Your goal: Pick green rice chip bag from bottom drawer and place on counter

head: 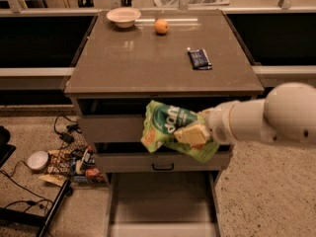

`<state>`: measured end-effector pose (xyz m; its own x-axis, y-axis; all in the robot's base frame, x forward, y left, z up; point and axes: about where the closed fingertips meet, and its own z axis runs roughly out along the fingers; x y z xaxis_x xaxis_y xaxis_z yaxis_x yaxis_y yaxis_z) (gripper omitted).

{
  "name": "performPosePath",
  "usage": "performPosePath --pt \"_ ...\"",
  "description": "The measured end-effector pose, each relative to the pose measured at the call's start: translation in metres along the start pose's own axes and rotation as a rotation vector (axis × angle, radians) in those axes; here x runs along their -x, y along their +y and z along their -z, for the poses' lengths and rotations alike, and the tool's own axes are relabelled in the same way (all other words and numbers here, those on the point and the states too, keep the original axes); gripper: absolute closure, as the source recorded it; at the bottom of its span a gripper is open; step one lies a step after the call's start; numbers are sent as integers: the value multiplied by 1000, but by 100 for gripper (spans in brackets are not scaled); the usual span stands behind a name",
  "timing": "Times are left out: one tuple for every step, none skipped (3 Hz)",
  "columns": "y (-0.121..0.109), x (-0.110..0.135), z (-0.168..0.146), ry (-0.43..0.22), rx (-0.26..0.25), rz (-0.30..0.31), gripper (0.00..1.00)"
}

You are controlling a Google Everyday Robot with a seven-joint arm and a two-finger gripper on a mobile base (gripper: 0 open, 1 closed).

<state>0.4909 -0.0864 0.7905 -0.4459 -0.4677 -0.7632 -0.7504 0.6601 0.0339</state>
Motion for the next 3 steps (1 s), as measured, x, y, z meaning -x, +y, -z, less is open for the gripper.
performPosePath --pt "-29 53 23 -9 -31 -9 100" --pt "-64 105 28 -28 -62 -39 100" --pt "-90 164 15 -58 -91 -62 100"
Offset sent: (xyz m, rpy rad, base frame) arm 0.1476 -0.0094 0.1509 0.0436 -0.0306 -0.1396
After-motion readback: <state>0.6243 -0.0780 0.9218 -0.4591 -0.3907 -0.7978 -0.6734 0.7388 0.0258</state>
